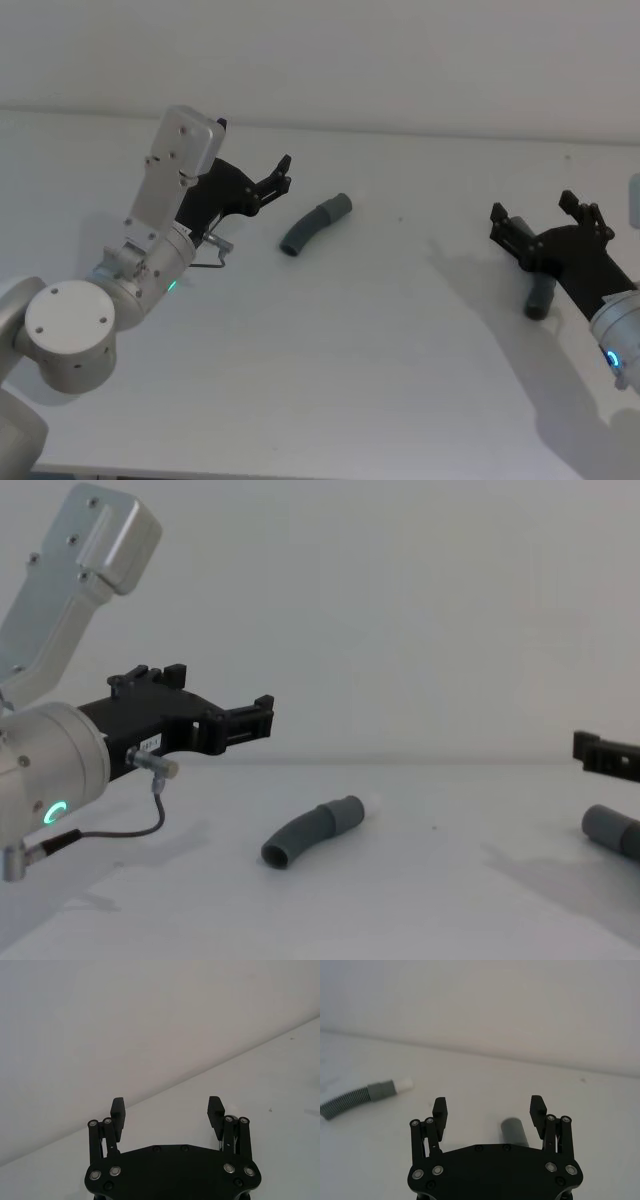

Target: Use both hands to pick up one end of the pipe from the table, align the ends, and insert them.

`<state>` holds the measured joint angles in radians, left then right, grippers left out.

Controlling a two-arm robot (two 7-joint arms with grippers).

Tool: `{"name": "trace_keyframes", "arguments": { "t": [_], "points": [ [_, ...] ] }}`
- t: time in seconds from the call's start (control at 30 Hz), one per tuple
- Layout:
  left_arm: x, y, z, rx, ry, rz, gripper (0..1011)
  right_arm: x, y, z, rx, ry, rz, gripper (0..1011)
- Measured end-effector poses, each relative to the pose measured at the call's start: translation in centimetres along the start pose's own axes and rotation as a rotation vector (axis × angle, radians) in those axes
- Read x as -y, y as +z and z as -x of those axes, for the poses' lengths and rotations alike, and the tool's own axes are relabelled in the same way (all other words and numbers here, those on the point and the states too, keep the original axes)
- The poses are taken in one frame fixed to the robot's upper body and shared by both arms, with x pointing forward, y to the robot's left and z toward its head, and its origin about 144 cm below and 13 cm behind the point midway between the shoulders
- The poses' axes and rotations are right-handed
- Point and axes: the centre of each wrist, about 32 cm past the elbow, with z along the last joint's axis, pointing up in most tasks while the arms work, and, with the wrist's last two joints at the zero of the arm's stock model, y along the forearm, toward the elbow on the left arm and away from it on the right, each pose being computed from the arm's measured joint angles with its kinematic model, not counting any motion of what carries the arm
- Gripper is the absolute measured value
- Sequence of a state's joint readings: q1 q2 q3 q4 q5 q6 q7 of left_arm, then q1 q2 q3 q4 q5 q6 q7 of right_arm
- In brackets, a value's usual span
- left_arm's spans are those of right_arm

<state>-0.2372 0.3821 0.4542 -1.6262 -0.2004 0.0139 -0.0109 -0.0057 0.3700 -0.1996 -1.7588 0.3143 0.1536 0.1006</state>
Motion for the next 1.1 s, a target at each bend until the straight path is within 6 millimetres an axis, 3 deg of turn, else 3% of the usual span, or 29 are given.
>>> {"name": "trace_keyframes", "arguments": {
  "t": [0.67, 1.1],
  "points": [
    [0.0, 0.0, 0.0, 0.0, 0.0, 0.0, 1000, -0.2, 0.6, -3.5, 0.008, 0.06, 0.255, 1004],
    [0.0, 0.0, 0.0, 0.0, 0.0, 0.0, 1000, -0.9, 1.1, -4.6, 0.01, 0.071, 0.326, 1004]
  ]
}}
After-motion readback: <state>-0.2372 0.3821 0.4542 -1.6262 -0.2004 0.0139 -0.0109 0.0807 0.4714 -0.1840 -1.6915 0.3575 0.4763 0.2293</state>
